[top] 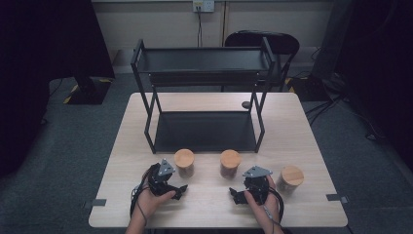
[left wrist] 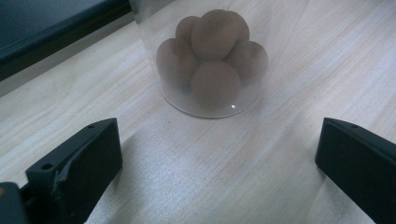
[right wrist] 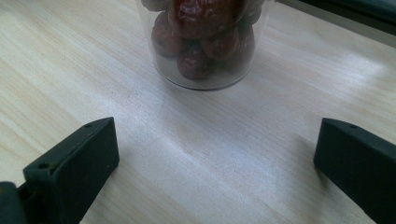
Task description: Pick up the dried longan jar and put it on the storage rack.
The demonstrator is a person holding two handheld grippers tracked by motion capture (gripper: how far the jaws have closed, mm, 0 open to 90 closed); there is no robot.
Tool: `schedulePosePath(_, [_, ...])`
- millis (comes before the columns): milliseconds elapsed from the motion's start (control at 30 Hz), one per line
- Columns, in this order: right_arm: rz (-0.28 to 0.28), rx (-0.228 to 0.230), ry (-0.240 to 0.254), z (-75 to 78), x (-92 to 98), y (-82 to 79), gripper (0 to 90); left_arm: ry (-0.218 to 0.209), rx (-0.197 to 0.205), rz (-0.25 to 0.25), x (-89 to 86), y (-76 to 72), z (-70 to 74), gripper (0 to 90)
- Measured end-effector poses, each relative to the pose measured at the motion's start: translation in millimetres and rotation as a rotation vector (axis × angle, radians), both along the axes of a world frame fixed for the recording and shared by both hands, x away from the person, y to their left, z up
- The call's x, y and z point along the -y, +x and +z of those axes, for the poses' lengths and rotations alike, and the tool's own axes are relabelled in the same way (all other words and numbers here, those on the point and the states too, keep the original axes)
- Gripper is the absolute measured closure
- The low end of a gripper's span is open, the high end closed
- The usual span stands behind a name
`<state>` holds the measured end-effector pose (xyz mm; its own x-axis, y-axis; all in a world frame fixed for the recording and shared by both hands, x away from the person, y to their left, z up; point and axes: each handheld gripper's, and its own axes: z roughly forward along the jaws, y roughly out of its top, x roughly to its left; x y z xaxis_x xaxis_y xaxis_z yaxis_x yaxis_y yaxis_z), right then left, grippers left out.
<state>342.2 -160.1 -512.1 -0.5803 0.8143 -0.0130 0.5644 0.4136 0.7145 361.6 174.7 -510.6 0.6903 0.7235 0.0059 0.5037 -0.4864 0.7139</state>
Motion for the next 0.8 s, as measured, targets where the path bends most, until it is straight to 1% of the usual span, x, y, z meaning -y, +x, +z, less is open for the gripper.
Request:
schedulePosePath(367, [0.0,0.001,0.0,-0.1,-0.1,0.0,0.0,-0.003,-0.001,0.007,0.3,0.0,0.1,0.4])
schedulePosePath(467, [0.0,0.001,0.0,-0.1,-0.1,0.0,0.0,-0.016,-0.006,0.016,0.3,0.2,0.3,0.5])
schedulePosePath(567, [0.0,0.001,0.0,-0.1,-0.1,0.0,0.0,-0.019,-0.009,0.023,0.3,0.8,0.9,1.3])
schedulePosePath(733, [0.0,0.001,0.0,-0.1,-0.1,0.0,0.0,-0.045,-0.004,0.03,2.5,4.8,3.3,2.5])
schedulePosePath(800, [0.0,0.001,0.0,-0.1,-0.1,0.0,0.0,-0.046,0.003,0.028,3.5,6.6,4.3,2.5])
